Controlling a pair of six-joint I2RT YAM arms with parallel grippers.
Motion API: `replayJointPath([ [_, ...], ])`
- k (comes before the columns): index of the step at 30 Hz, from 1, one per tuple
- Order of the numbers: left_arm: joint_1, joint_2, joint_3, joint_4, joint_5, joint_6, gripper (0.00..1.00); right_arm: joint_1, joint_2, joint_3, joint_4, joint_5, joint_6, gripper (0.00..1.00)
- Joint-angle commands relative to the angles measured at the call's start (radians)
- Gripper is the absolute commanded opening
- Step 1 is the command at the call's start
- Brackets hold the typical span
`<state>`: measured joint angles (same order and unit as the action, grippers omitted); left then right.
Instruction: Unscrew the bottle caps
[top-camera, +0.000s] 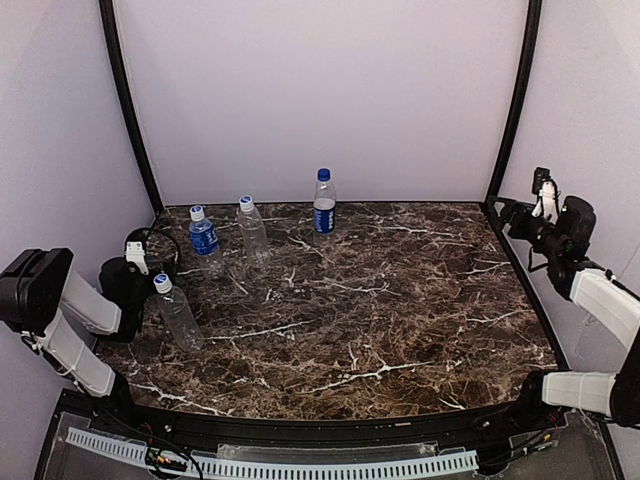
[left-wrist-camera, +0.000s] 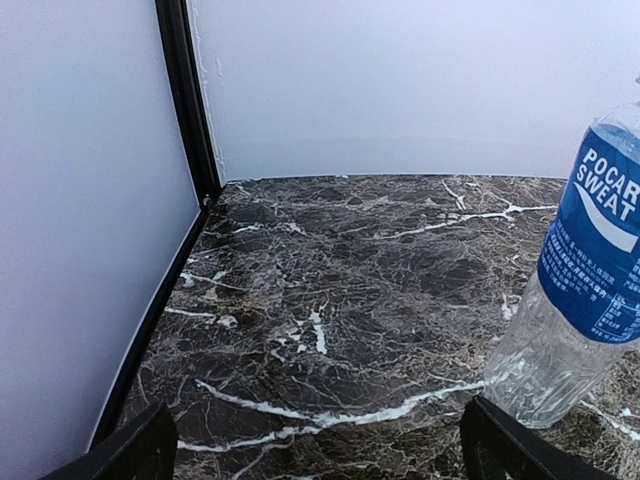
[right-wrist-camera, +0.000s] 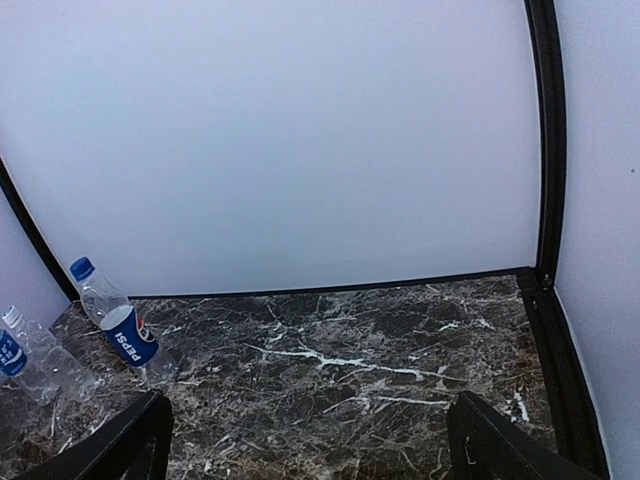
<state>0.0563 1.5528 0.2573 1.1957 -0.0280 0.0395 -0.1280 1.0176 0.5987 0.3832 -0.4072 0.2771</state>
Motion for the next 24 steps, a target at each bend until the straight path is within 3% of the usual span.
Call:
replayJointPath([
  [1,0.003,-0.041,-0.017,-0.016,-0.031,-0.015,1.0,0.017,-0.015,0.071,-0.123,-0.053,0.037,0.94],
  [6,0.001,-0.051,-0.018,-0.009,-0.036,-0.014,1.0,0.033,-0.011,0.108,-0.172,-0.084,0.034,0.95],
  [8,0.002,-0.122,0.028,-0.145,-0.06,-0.027,1.0,0.041,-0.012,0.114,-0.178,-0.093,0.033,0.95],
  [9,0.008,-0.15,0.106,-0.328,-0.094,-0.03,1.0,0.044,-0.013,0.117,-0.18,-0.093,0.035,0.95],
  [10,0.011,-0.195,0.146,-0.403,-0.118,-0.045,1.0,0.048,-0.013,0.118,-0.181,-0.093,0.034,0.95],
  [14,0.03,-0.236,0.219,-0.437,-0.174,0.093,0.99,0.057,-0.011,0.119,-0.169,-0.086,0.041,0.95],
  [16,0.056,-0.267,0.259,-0.541,-0.151,0.11,0.99,0.057,-0.01,0.121,-0.172,-0.091,0.05,0.95],
  [22,0.179,-0.386,0.567,-1.105,-0.025,0.093,1.0,0.066,-0.018,0.166,-0.218,-0.15,0.047,0.99],
  [24,0.221,-0.405,0.709,-1.424,0.075,0.145,1.0,0.075,-0.023,0.186,-0.235,-0.179,0.044,0.99],
])
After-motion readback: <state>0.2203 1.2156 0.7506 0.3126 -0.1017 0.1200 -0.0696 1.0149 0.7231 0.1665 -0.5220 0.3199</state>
